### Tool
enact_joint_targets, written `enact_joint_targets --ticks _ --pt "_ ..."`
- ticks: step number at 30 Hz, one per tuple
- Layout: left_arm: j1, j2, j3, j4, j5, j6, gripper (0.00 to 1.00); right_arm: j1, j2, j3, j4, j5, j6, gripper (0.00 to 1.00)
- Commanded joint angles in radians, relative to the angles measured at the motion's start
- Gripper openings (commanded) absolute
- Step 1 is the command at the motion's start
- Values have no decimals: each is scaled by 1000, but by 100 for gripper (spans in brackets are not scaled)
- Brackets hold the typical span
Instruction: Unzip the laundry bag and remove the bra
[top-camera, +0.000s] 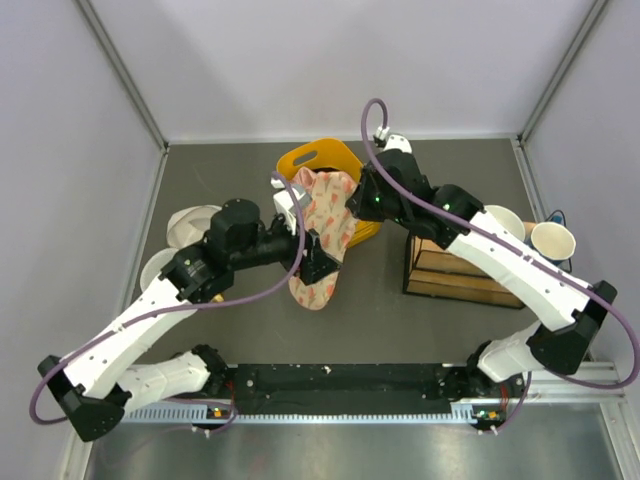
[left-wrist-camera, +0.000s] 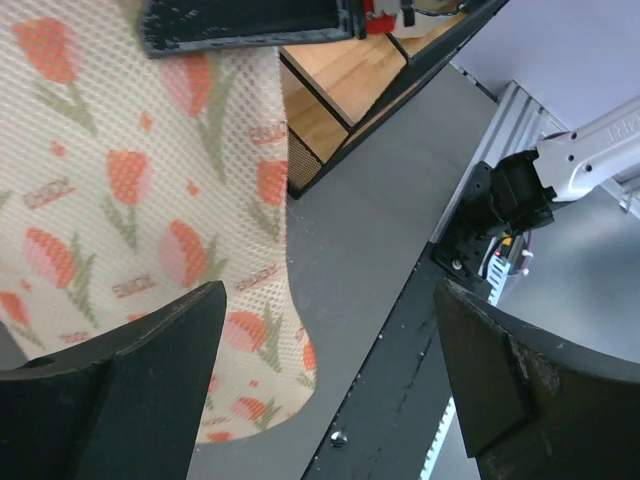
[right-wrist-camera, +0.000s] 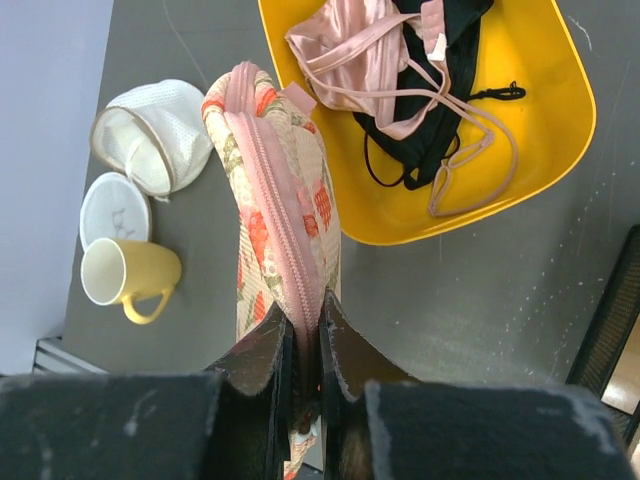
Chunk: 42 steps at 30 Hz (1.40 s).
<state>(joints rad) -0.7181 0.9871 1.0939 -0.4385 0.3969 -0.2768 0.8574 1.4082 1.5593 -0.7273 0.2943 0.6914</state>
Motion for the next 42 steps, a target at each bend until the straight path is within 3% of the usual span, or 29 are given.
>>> enact_joint_targets --ticks 1,13,17,19,22,23,24,25,26,28,29,32,34,35,37,38,42 --pt "-93 1 -29 148 -200 16 90 11 43 129 -53 46 56 0" --pt "-248 107 -49 299 -719 63 84 11 78 206 -126 22 109 0" --pt "-310 160 -37 349 -829 106 86 11 86 211 -130 9 122 0" --pt "-329 186 -23 351 -875 116 83 11 87 211 -135 -1 129 0" --pt "-331 191 -22 350 -943 122 51 11 87 205 -139 -14 135 0" --pt "-331 180 -23 348 -960 126 30 11 84 202 -141 -12 137 0" --pt "-331 173 -28 345 -966 128 19 11 83 199 -142 -12 137 0" --pt "-331 162 -32 339 -966 129 6 11 80 197 -141 -4 135 0" --pt "-331 150 -35 333 -958 131 0 11 78 191 -141 -1 135 0" --pt "-330 107 -51 319 -934 123 0 11 72 189 -142 2 129 0" --pt "-330 90 -58 307 -919 134 0 9 71 188 -141 3 125 5" --pt "-304 19 -63 226 -814 134 0 8 63 196 -139 -7 59 34" --pt "-261 -4 -57 178 -709 116 0 8 61 215 -141 -33 -82 50" --pt "-242 -28 -57 144 -670 108 0 9 52 214 -139 -38 -119 65" --pt "-178 -50 -69 130 -524 91 0 8 20 203 -138 -44 -205 68" --pt "-158 -65 -72 118 -473 88 0 8 6 200 -135 -44 -225 74" --pt "-81 -67 -75 61 -316 87 0 9 -81 139 -54 -148 -366 73"
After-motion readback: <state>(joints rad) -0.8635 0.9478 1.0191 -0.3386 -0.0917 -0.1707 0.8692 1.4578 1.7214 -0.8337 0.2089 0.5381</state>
